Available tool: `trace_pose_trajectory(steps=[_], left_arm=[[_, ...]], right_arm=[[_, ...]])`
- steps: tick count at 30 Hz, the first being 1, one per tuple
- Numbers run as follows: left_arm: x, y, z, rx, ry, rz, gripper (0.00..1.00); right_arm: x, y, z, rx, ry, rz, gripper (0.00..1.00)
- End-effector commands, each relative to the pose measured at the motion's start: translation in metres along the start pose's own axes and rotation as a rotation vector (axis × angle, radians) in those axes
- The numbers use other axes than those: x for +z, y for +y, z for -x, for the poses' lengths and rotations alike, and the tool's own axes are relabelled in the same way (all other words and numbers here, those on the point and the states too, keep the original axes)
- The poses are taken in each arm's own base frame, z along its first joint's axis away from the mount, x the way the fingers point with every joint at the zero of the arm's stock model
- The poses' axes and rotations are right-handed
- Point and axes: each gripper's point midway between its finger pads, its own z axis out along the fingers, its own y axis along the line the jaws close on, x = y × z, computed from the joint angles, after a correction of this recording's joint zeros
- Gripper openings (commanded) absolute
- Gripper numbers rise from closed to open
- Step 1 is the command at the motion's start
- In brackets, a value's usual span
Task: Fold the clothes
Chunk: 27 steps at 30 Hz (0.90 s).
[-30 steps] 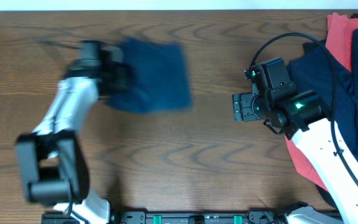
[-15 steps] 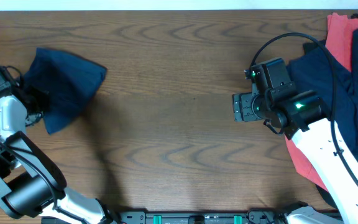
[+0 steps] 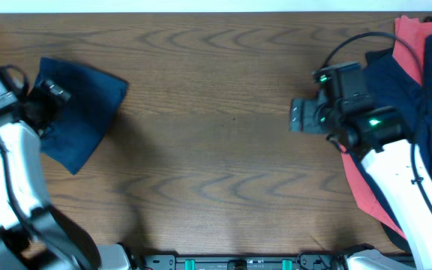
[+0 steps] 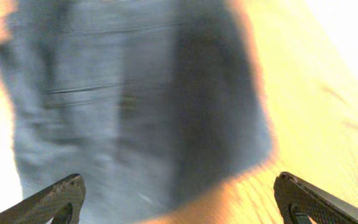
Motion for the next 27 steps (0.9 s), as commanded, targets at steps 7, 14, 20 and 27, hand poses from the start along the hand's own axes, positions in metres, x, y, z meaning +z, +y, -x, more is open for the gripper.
trace_pose_trajectory(steps=[7, 14, 20, 27], left_arm=[[-0.035, -0.115, -0.133, 0.619, 0.231, -0.178, 0.98], [-0.085, -0.088, -0.192, 0.711, 0.426, -0.119, 0.98], [-0.156, -0.077, -0.176, 0.707, 0.190, -0.242, 0.98], [-0.236, -0.072, -0.156, 0.666, -0.253, -0.492, 0.98]], right_arm=[[-0.004, -0.034, 0.031, -0.013, -0.087, -0.003, 0.99], [-0.028, -0.054, 0.007, 0.088, -0.033, -0.057, 0.99], [-0.086, -0.053, 0.003, 0.105, -0.190, -0.031, 0.96], [-0.155, -0.062, -0.018, 0.141, -0.536, 0.000, 0.99]])
